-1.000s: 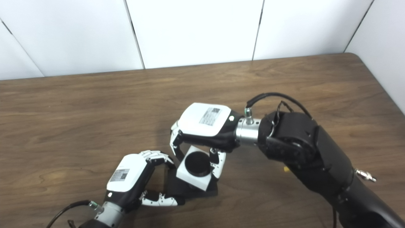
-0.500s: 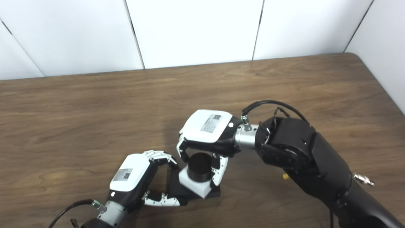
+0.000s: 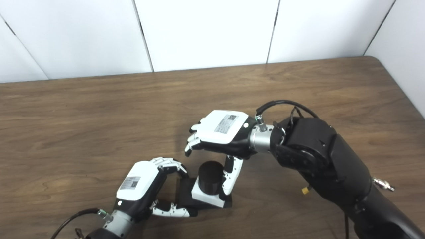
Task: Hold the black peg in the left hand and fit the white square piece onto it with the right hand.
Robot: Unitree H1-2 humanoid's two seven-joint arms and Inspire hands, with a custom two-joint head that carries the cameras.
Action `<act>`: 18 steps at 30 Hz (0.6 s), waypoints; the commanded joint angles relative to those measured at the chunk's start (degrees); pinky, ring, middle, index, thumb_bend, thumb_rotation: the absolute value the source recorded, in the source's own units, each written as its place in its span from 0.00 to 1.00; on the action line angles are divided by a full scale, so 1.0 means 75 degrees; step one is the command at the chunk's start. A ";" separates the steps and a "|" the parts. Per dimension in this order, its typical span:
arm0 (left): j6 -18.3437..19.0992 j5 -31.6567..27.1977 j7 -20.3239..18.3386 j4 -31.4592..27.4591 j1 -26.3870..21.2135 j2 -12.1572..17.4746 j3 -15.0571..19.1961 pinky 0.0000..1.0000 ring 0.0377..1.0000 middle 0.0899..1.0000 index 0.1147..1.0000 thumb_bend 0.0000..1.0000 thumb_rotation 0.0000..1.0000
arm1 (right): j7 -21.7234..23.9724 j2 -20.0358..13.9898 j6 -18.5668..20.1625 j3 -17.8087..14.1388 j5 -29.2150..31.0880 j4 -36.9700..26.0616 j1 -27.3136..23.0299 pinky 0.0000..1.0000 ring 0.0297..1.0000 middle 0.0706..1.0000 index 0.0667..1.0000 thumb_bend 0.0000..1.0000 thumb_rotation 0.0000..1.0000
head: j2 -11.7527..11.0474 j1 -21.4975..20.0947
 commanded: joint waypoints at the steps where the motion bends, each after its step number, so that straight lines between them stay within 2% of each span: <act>1: -0.0033 0.0056 -0.0191 0.0078 0.0002 0.0068 -0.0066 0.83 0.78 0.70 0.42 0.52 0.05 | -0.0038 0.0030 0.0136 -0.0161 -0.0029 -0.0241 -0.0310 0.97 0.97 0.89 0.86 1.00 0.55 | -0.0001 -0.0009; 10: -0.0022 -0.0027 -0.0052 0.0082 0.0050 0.0020 0.0027 0.82 0.75 0.68 0.43 0.51 0.09 | -0.0053 0.0021 0.0489 -0.0596 0.0103 -0.0362 -0.0115 0.96 0.96 0.89 0.88 1.00 0.53 | -0.0030 0.0012; 12: 0.0004 0.0080 0.0053 0.0080 0.0078 -0.0025 0.0042 0.81 0.74 0.69 0.60 0.72 0.44 | -0.0120 0.0021 0.0650 -0.0763 0.0187 -0.0373 0.0001 0.95 0.95 0.88 0.87 1.00 0.52 | -0.0037 0.0018; 15: -0.0013 0.0073 0.0316 0.0110 0.0145 -0.0110 0.0120 0.79 0.75 0.72 0.73 0.90 0.60 | -0.0187 0.0004 0.0817 -0.0967 0.0299 -0.0392 0.0153 0.94 0.95 0.88 0.87 1.00 0.54 | -0.0055 0.0037; 18: -0.0116 -0.0174 0.0543 0.0122 0.0205 -0.0147 0.0246 0.79 0.77 0.77 0.84 0.98 0.65 | -0.0322 -0.0059 0.0870 -0.1174 0.0403 -0.0413 0.0355 0.93 0.94 0.88 0.87 1.00 0.55 | -0.0059 0.0026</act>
